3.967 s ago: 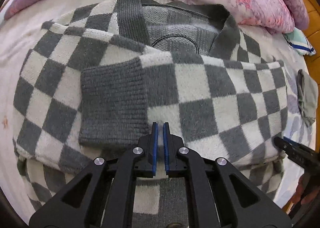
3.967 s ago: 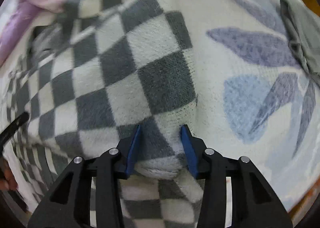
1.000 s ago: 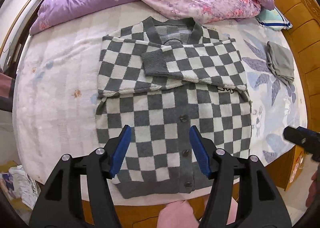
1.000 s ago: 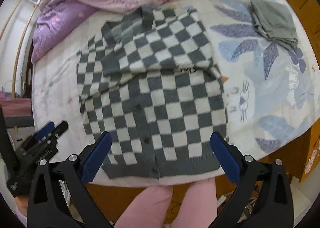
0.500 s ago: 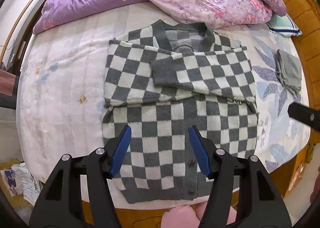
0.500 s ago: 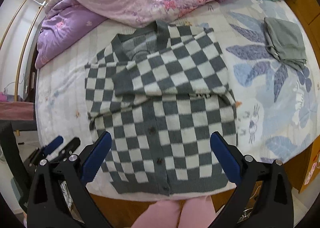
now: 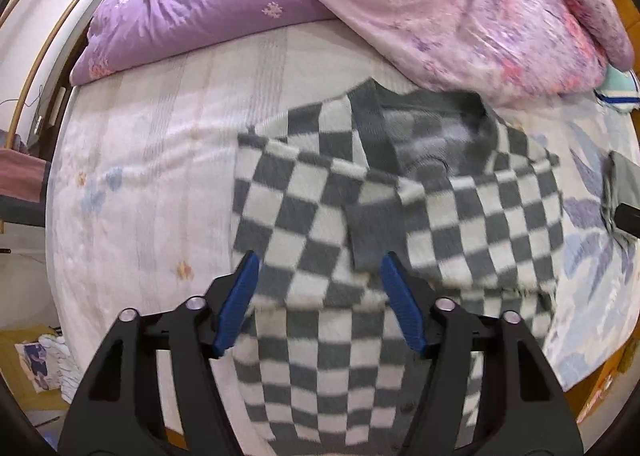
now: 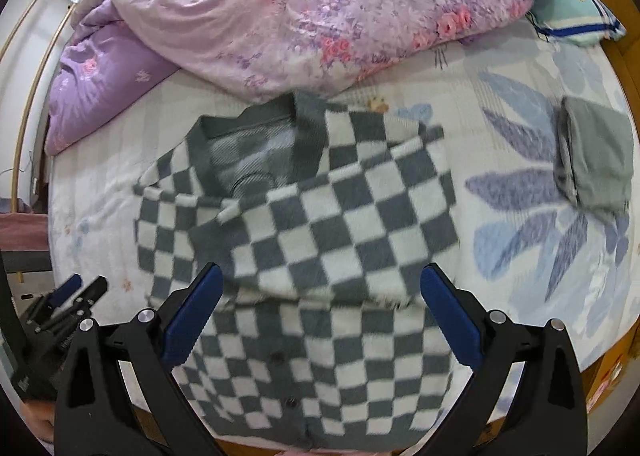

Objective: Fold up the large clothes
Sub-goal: 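Move both tools to the cardigan hem on either side of the buttons, then close both tools on the cardigan hem corners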

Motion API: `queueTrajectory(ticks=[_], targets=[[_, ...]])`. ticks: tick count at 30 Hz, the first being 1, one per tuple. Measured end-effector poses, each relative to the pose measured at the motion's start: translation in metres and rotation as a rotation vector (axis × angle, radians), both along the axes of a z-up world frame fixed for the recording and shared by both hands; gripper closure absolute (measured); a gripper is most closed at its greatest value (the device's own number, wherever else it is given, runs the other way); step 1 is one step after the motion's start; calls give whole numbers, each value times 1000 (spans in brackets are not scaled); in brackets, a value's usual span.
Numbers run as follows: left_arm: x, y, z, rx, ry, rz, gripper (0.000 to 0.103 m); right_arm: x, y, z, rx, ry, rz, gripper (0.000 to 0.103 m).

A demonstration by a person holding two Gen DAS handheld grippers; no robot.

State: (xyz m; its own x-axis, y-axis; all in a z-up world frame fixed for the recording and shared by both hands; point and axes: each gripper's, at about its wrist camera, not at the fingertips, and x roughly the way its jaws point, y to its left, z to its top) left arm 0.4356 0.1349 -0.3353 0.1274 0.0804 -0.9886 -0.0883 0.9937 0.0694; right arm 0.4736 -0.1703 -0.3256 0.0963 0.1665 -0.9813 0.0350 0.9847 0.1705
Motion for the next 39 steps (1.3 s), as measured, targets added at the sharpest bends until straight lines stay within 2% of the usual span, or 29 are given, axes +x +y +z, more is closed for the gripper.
queueTrajectory(ticks=[6, 10, 12, 17, 19, 22, 24, 25, 29, 32, 34, 35, 37, 39], targets=[[50, 23, -43, 39, 34, 4, 37, 58, -24, -38, -10, 11, 23, 8], [81, 42, -74, 52, 51, -1, 37, 84, -32, -72, 6, 0, 123, 8], [93, 54, -89, 46, 61, -7, 32, 94, -38, -88, -18, 4, 152, 8], [115, 91, -132, 7, 113, 2, 27, 115, -64, -130, -9, 69, 180, 8], [119, 107, -152, 13, 149, 18, 24, 123, -77, -149, 20, 99, 182, 8], [123, 125, -180, 24, 186, -6, 23, 133, -93, -171, 1, 142, 161, 8], [125, 137, -197, 47, 217, -11, 18, 139, -106, -185, 25, 164, 146, 8], [126, 143, -204, 12, 210, -1, 17, 141, -109, -192, 37, 184, 150, 8], [129, 152, -211, -79, 166, 8, 16, 142, -110, -213, -29, 229, 177, 8], [136, 157, -208, -195, 121, 47, 15, 140, -107, -225, 5, 256, 166, 8], [142, 160, -212, -270, 138, 88, 14, 141, -107, -232, -19, 266, 152, 8], [146, 161, -220, -289, 172, 108, 14, 142, -109, -237, -18, 277, 120, 8], [147, 160, -236, -261, 208, 129, 14, 141, -115, -247, 2, 306, 42, 7], [147, 155, -237, -215, 189, 112, 14, 139, -116, -249, -9, 308, 9, 7]])
